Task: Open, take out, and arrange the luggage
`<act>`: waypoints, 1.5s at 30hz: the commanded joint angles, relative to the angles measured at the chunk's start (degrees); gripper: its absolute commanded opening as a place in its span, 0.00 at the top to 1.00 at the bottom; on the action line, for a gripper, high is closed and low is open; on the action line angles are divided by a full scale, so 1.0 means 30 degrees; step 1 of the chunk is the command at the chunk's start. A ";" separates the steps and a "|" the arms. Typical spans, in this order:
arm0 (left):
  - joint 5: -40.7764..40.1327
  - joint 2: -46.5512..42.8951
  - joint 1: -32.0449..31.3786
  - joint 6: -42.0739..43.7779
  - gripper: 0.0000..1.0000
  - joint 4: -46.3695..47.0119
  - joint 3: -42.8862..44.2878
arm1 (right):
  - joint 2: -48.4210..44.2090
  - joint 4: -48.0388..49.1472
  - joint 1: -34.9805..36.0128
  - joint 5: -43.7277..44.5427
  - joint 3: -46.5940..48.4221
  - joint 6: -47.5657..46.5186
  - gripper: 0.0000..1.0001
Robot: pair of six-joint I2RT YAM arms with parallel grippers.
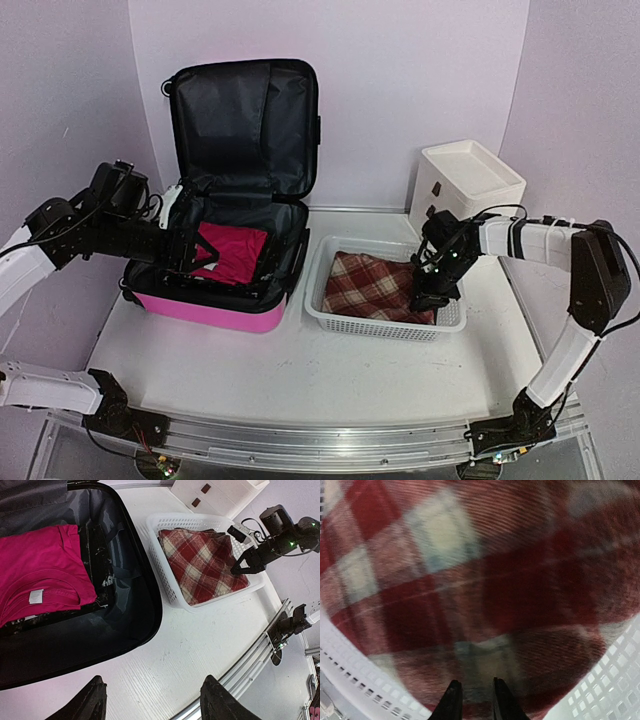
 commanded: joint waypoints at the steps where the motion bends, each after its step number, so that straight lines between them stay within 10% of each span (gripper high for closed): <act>1: 0.0174 -0.0844 0.0017 -0.0290 0.36 0.0740 0.0091 | -0.0004 -0.1195 -0.0380 0.1791 -0.0641 -0.0101 0.81; 16: -0.1040 0.0114 0.0009 -0.0058 0.30 0.0566 -0.0146 | 0.1767 -0.0667 -0.1054 0.2556 0.4874 -0.1172 0.66; 31: -0.6443 1.3372 0.0014 0.3638 0.29 -0.2236 0.7042 | 0.1294 -0.0722 -0.1508 0.3413 0.5239 -0.0708 0.57; 45: -0.8493 1.8965 0.0980 0.6876 0.30 -0.3116 1.0518 | -0.2522 -0.1455 0.0920 0.0871 0.5171 0.0594 0.50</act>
